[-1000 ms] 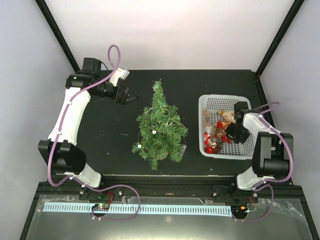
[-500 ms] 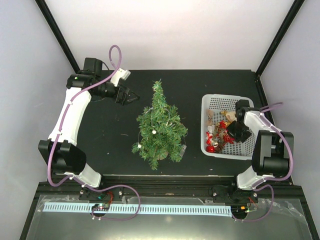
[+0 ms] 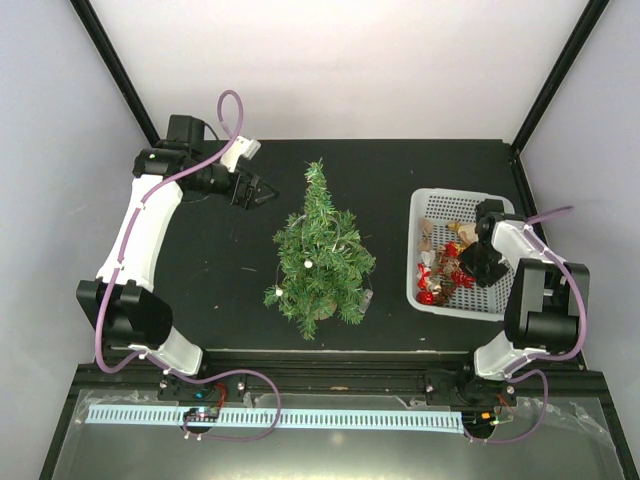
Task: Decorate the small christmas tree
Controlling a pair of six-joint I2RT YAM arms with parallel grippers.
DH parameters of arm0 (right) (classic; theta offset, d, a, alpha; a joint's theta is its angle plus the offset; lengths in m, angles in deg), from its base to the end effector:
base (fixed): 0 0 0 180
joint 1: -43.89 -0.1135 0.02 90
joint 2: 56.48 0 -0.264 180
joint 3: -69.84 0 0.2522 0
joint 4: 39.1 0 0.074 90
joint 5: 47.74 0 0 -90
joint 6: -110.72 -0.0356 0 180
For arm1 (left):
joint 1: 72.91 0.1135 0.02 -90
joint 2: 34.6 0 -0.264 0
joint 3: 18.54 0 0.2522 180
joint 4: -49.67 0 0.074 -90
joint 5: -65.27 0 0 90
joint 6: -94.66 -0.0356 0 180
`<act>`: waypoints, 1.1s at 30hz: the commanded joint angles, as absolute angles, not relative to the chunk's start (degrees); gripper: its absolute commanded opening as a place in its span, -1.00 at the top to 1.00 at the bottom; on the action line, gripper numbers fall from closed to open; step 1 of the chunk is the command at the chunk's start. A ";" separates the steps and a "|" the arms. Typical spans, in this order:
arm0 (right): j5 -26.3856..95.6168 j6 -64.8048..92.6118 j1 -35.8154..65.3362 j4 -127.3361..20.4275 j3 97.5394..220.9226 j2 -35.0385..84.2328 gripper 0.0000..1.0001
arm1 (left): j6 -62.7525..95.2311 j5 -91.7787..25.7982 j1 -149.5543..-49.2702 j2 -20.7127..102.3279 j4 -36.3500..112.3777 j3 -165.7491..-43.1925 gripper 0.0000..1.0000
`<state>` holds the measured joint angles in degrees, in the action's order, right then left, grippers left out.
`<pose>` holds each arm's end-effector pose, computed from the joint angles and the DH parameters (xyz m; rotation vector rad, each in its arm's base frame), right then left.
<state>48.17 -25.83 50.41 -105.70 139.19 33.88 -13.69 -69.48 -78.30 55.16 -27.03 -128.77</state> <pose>0.2595 -0.0334 0.1778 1.3720 2.7402 -0.1268 0.3066 -0.0541 0.3832 0.7673 2.2294 -0.8768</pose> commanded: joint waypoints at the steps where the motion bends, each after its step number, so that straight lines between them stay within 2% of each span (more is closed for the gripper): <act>1: 49.71 -28.62 51.01 -106.09 141.42 36.28 0.30 | -11.63 -65.55 -78.52 54.41 -24.31 -129.60 -0.98; 6: 50.35 -28.27 50.96 -106.47 143.40 39.37 0.26 | -10.80 -63.10 -77.81 53.92 -23.52 -129.69 -0.98; 10: 51.10 -27.35 50.98 -105.31 143.63 40.72 0.15 | -10.85 -63.01 -77.38 53.73 -23.50 -129.60 -0.98; 17: 50.59 -25.12 50.95 -102.20 142.52 42.49 0.16 | -11.11 -63.25 -77.12 53.39 -23.59 -129.08 -0.98; 26: 43.37 -20.48 51.01 -95.43 141.25 39.83 -0.31 | -11.53 -64.93 -77.12 53.54 -23.68 -128.57 -0.98; 33: 41.50 -19.97 50.98 -92.84 138.85 38.33 -0.30 | -11.64 -65.69 -77.12 53.64 -23.77 -128.53 -0.98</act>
<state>43.51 -20.69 50.74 -95.86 140.81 40.42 -11.68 -64.00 -77.43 54.98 -24.40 -128.53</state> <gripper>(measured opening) 0.656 0.990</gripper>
